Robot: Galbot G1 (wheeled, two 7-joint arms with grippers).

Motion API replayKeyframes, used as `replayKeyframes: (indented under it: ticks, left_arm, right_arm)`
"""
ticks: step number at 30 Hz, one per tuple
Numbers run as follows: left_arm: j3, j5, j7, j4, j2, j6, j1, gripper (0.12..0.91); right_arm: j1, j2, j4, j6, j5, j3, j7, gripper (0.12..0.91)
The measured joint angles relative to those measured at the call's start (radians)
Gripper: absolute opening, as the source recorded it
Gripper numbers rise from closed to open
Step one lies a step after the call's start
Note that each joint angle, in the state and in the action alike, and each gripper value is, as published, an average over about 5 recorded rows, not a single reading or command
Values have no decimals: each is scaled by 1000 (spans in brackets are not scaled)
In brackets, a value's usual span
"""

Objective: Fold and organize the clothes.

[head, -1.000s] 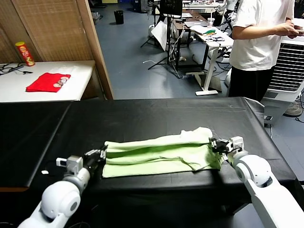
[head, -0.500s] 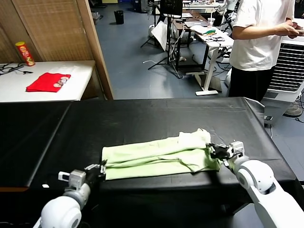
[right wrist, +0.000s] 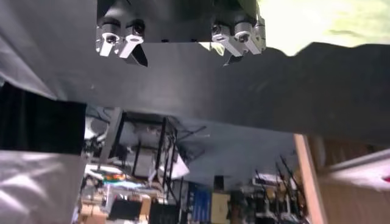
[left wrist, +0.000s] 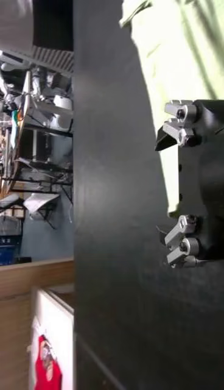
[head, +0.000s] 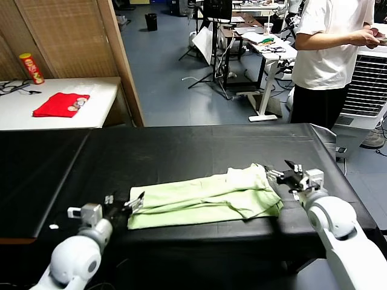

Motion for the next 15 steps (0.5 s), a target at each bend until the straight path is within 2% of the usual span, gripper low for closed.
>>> replayKeyframes:
  ticks: [7,12,15]
  left_arm:
    - [10,-24,1,80,-23,1,-41,798]
    - [7,-39,7,100,-24,2,-39,778]
    - [7,-40,11,109,-26,2,-38,675]
  right_arm:
    - [73,61,-97,4,-37,-64,-2,782]
    - [88,88,-135,3,-60,-75,-1,655]
    - [87,98,-146,5,-70,-73,2,538]
